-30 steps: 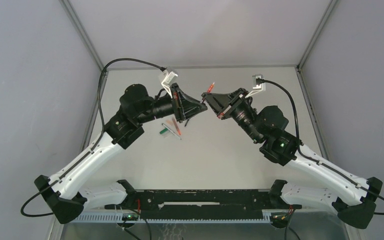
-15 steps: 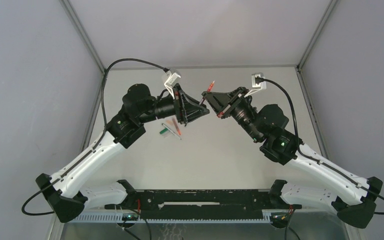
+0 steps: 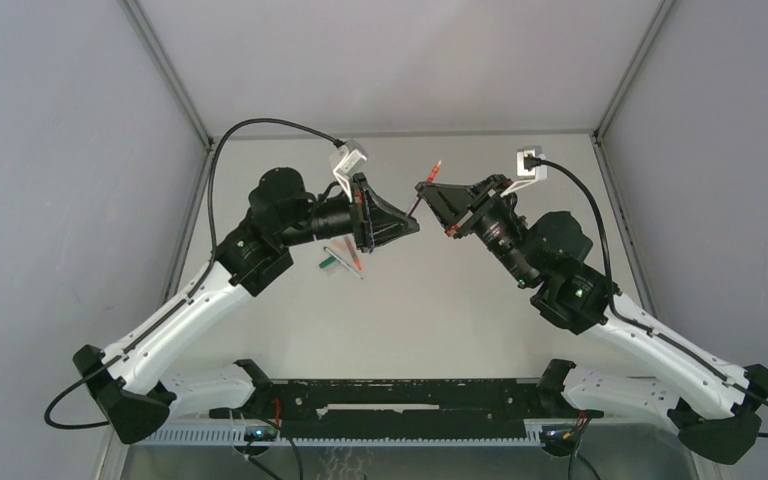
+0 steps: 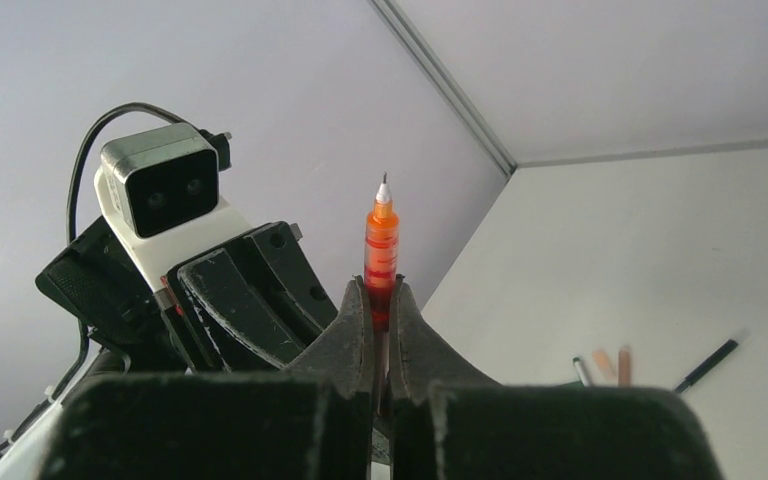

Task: Insert the pens into the pen caps
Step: Adjust the pen.

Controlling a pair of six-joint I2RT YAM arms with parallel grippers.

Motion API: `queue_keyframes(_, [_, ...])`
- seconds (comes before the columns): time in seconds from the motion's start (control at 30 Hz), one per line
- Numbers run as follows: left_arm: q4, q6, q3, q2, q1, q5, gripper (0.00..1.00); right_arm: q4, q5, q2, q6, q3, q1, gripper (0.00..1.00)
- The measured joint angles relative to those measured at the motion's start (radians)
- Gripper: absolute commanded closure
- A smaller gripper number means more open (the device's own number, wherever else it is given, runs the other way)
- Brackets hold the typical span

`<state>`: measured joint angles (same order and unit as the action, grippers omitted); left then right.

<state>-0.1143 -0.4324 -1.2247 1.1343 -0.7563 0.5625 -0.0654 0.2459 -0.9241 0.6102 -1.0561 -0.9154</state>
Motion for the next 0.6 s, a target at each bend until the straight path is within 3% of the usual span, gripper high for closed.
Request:
queue_keyframes(0.13, [0.000, 0.003, 0.000, 0.008, 0.000, 0.005, 1.00, 0.011, -0.003, 0.000, 0.000, 0.000, 0.006, 0.96])
queue_keyframes(0.23, [0.001, 0.003, 0.000, 0.009, 0.000, 0.010, 1.00, 0.014, -0.005, 0.000, 0.002, 0.000, 0.006, 0.74])
queue_keyframes(0.33, [0.002, 0.001, 0.000, 0.009, 0.000, 0.014, 1.00, 0.014, -0.010, 0.000, 0.010, 0.000, 0.009, 0.63])
queue_keyframes(0.47, [0.022, -0.005, 0.000, 0.009, 0.000, 0.019, 1.00, 0.009, -0.022, -0.017, 0.020, -0.001, 0.013, 0.62])
queue_keyframes(0.6, [0.025, -0.007, 0.000, 0.009, 0.000, 0.019, 1.00, -0.005, -0.043, -0.041, 0.032, -0.002, 0.013, 0.69])
